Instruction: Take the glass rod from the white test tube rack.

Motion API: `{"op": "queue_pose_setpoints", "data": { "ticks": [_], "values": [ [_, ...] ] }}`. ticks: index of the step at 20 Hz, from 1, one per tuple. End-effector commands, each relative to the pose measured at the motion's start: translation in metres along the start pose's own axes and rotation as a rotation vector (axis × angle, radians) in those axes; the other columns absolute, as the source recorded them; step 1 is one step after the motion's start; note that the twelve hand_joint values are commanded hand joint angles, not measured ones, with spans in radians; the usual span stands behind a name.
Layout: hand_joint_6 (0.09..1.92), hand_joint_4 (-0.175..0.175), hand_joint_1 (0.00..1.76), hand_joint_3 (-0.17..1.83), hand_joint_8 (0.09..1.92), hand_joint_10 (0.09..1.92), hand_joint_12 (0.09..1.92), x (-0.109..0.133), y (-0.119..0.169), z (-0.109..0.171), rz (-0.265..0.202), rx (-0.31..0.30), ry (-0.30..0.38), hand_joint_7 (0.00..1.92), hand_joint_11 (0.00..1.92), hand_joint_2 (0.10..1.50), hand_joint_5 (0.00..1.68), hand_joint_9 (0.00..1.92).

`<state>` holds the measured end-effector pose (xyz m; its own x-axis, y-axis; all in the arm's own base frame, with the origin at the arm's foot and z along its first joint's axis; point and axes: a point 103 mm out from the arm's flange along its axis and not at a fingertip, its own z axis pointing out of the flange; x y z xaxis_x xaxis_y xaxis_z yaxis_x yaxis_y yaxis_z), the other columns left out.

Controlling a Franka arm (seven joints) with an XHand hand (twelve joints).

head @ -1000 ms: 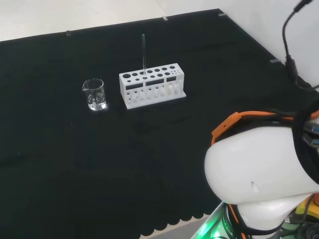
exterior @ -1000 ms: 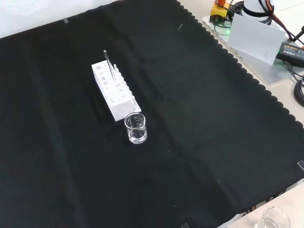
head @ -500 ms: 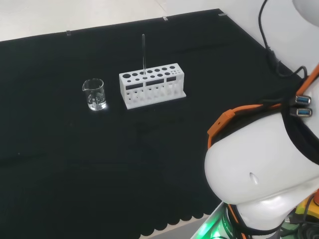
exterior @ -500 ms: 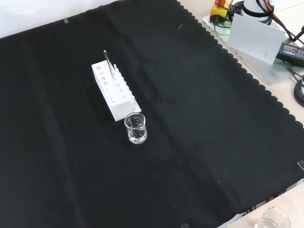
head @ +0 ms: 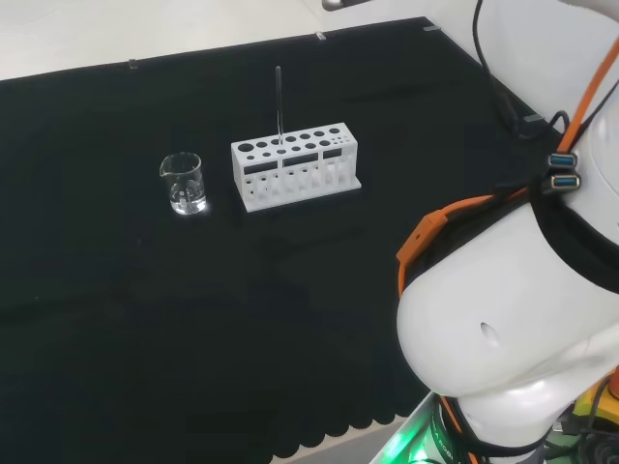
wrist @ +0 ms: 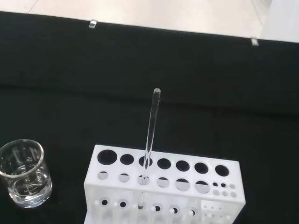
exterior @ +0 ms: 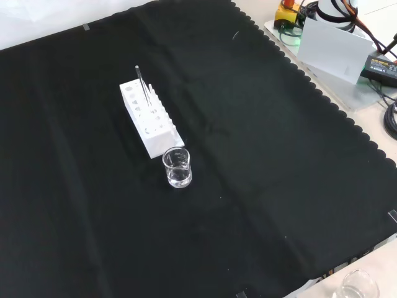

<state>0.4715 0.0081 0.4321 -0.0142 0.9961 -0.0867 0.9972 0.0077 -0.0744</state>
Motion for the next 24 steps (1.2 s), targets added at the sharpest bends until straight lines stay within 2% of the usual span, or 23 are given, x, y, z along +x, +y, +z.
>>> {"op": "queue_pose_setpoints", "data": {
  "ticks": [1, 12, 17, 24],
  "values": [
    [0.18, -0.084, 0.50, -0.17, 0.74, 0.79, 1.21, -0.003, 0.024, 0.018, -0.005, 0.017, 0.017, 0.31, 0.00, 1.18, 0.43, 0.34],
    [0.20, -0.092, 0.51, -0.17, 0.73, 0.76, 1.25, -0.005, 0.050, 0.057, -0.018, 0.040, 0.024, 0.36, 0.00, 1.20, 0.42, 0.41],
    [0.22, -0.093, 0.51, -0.17, 0.73, 0.74, 1.26, -0.009, 0.061, 0.071, -0.019, 0.036, 0.059, 0.38, 0.00, 1.21, 0.41, 0.44],
    [0.26, -0.096, 0.51, -0.17, 0.72, 0.72, 1.29, -0.009, 0.075, 0.097, -0.025, 0.050, 0.070, 0.40, 0.00, 1.23, 0.40, 0.48]
  ]
}}
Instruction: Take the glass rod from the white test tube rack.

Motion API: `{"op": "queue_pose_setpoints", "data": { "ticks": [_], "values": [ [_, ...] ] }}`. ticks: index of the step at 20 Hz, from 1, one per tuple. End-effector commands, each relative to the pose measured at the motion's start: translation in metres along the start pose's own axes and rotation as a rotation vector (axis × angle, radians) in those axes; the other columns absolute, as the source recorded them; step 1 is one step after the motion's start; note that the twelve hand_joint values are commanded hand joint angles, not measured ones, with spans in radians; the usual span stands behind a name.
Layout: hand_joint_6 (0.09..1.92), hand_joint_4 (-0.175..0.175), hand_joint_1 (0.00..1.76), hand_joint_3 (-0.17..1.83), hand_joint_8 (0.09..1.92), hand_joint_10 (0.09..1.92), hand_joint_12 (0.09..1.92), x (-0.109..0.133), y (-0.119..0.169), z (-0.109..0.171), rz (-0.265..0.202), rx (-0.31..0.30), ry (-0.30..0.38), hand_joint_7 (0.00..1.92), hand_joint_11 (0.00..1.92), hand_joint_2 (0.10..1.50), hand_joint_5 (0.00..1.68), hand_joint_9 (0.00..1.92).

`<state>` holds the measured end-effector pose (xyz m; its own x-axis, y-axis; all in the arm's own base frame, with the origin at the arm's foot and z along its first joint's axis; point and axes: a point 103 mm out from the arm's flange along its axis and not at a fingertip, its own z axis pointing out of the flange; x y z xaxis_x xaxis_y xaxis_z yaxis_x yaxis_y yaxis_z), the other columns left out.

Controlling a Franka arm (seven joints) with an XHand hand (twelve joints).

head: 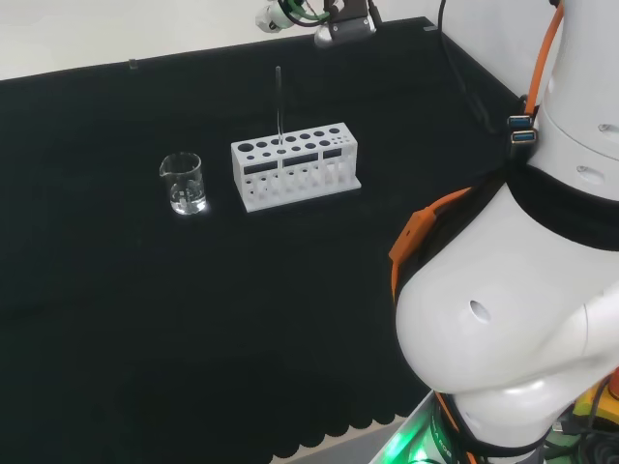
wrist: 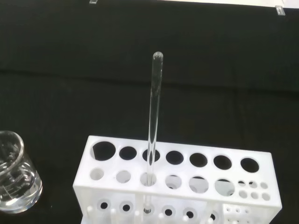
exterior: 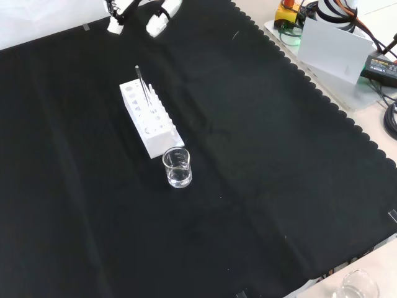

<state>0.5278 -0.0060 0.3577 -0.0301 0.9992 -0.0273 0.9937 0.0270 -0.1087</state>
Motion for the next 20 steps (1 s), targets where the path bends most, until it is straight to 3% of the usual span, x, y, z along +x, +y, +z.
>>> {"op": "queue_pose_setpoints", "data": {
  "ticks": [1, 20],
  "values": [
    [0.26, -0.096, 0.51, -0.17, 0.72, 0.72, 1.29, -0.002, 0.016, 0.029, -0.003, 0.021, 0.017, 0.41, 0.00, 1.23, 0.40, 0.48],
    [0.28, -0.095, 0.51, -0.17, 0.73, 0.72, 1.30, 0.003, 0.025, 0.083, -0.004, 0.079, 0.016, 0.42, 0.00, 1.23, 0.39, 0.50]
  ]
}}
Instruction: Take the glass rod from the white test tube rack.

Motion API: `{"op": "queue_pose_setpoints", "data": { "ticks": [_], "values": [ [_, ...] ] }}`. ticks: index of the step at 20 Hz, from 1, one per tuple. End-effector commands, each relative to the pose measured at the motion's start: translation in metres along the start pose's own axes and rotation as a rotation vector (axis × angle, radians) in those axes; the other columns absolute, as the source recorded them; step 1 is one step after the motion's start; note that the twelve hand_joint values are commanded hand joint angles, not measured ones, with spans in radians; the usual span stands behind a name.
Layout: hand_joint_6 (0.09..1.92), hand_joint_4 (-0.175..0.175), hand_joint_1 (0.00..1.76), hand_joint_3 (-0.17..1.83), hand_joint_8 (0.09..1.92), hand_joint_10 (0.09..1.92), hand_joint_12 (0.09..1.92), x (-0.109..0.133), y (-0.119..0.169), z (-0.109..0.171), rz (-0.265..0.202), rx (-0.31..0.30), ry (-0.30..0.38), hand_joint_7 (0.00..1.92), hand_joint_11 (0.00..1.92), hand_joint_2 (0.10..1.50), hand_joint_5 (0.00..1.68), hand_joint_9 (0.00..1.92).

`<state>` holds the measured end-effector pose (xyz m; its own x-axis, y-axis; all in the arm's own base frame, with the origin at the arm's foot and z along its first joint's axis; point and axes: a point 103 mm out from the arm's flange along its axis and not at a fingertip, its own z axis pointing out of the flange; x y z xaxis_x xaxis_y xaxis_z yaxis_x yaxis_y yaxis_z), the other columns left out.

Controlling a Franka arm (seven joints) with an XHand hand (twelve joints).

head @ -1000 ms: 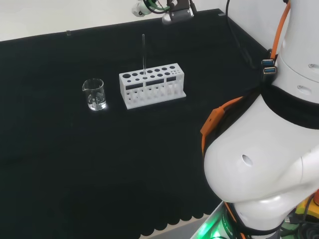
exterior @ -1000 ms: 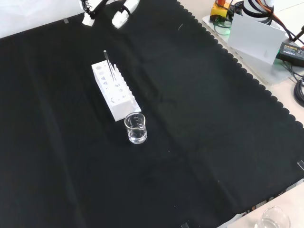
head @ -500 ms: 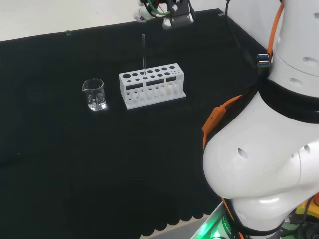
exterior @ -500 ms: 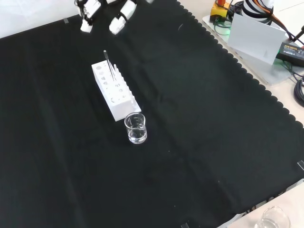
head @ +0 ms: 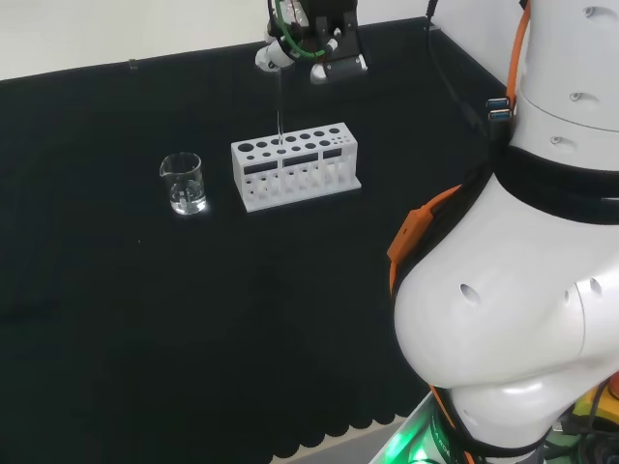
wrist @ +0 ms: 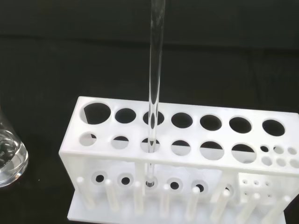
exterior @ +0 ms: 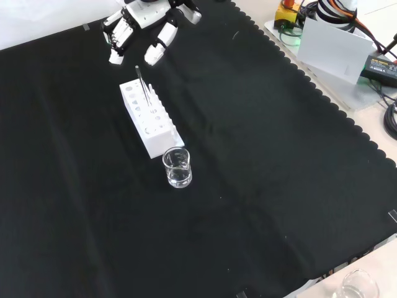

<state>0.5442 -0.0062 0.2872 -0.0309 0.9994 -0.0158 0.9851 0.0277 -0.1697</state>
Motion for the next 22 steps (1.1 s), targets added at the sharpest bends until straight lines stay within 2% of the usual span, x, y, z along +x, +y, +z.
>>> {"op": "queue_pose_setpoints", "data": {
  "ticks": [1, 5, 10, 14, 17, 22],
  "values": [
    [0.28, -0.095, 0.51, -0.17, 0.73, 0.72, 1.30, 0.002, 0.002, 0.018, -0.002, 0.024, 0.002, 0.43, 0.00, 1.24, 0.40, 0.50],
    [0.37, -0.095, 0.52, -0.17, 0.73, 0.69, 1.37, 0.002, 0.003, 0.027, -0.002, 0.038, -0.002, 0.44, 0.01, 1.24, 0.39, 0.56],
    [0.60, -0.098, 0.56, -0.17, 0.74, 0.66, 1.36, 0.002, 0.003, 0.028, -0.002, 0.036, 0.002, 0.45, 0.33, 1.25, 0.38, 0.73],
    [0.75, -0.098, 0.61, -0.17, 0.74, 0.63, 1.32, 0.002, 0.006, 0.030, -0.004, 0.033, 0.004, 0.47, 0.48, 1.26, 0.41, 0.84],
    [0.82, -0.099, 0.66, -0.17, 0.74, 0.61, 1.29, 0.002, 0.007, 0.031, -0.007, 0.034, 0.003, 0.49, 0.58, 1.27, 0.44, 0.92],
    [0.89, -0.107, 0.77, -0.17, 0.74, 0.59, 1.22, 0.001, 0.011, 0.036, -0.020, 0.030, 0.009, 0.51, 0.86, 1.27, 0.49, 1.03]
  ]
}}
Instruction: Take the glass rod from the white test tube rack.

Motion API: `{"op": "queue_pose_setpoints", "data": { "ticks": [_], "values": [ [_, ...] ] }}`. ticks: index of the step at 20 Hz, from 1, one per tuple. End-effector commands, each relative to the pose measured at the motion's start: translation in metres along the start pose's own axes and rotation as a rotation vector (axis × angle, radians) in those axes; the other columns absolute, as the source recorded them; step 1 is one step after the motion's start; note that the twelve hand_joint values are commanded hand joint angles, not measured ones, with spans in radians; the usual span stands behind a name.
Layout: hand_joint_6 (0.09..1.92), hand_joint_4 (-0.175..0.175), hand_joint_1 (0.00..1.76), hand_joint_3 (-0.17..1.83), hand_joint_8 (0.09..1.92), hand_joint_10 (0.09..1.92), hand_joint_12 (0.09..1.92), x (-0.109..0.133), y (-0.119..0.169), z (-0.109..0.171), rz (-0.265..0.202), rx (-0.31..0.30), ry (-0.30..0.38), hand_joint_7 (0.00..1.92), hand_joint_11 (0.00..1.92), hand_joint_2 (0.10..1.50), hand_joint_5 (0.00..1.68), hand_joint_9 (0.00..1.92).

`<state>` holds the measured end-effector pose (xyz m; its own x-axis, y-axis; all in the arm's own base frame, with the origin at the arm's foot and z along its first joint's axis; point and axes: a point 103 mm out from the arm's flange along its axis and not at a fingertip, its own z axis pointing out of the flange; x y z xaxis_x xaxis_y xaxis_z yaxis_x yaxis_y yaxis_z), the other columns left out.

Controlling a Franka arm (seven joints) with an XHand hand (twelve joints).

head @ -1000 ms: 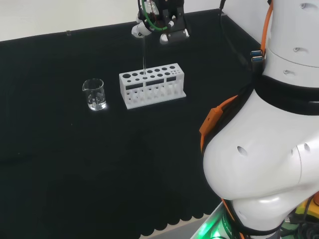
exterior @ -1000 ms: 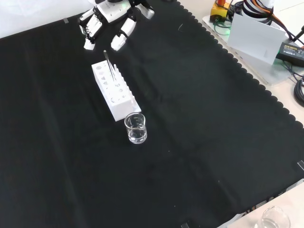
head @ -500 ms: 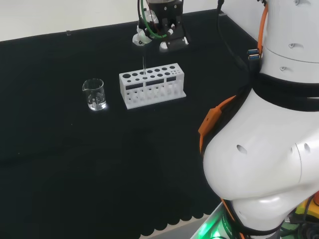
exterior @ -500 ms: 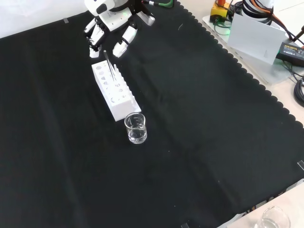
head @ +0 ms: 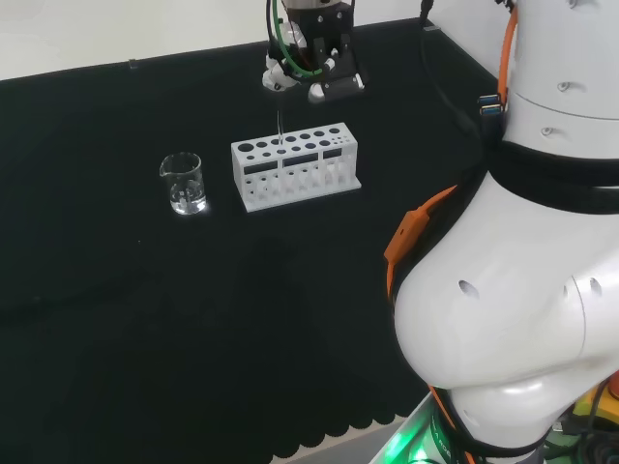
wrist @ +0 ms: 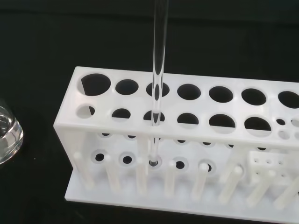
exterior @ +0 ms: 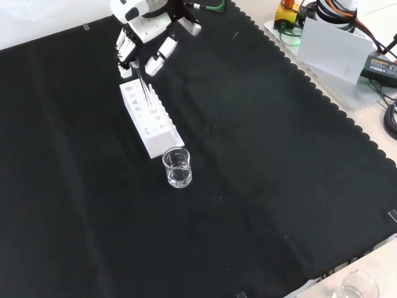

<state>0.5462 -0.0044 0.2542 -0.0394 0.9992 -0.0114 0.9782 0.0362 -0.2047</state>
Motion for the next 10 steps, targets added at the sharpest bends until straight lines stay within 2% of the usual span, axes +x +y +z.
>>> {"op": "queue_pose_setpoints", "data": {
  "ticks": [1, 5, 10],
  "values": [
    [0.90, -0.110, 0.80, -0.17, 0.74, 0.58, 1.20, -0.0011, 0.0042, 0.0047, -0.013, -0.007, 0.009, 0.51, 0.90, 1.27, 0.50, 1.05],
    [0.94, -0.135, 0.91, -0.17, 0.75, 0.53, 1.09, -0.0010, 0.0056, 0.0060, -0.026, -0.057, 0.013, 0.57, 1.06, 1.26, 0.57, 1.16],
    [0.97, -0.170, 1.00, -0.17, 0.75, 0.45, 0.96, 0.0037, 0.0087, 0.0065, -0.031, -0.071, 0.017, 0.69, 1.24, 1.26, 0.66, 1.30]
  ]
}}
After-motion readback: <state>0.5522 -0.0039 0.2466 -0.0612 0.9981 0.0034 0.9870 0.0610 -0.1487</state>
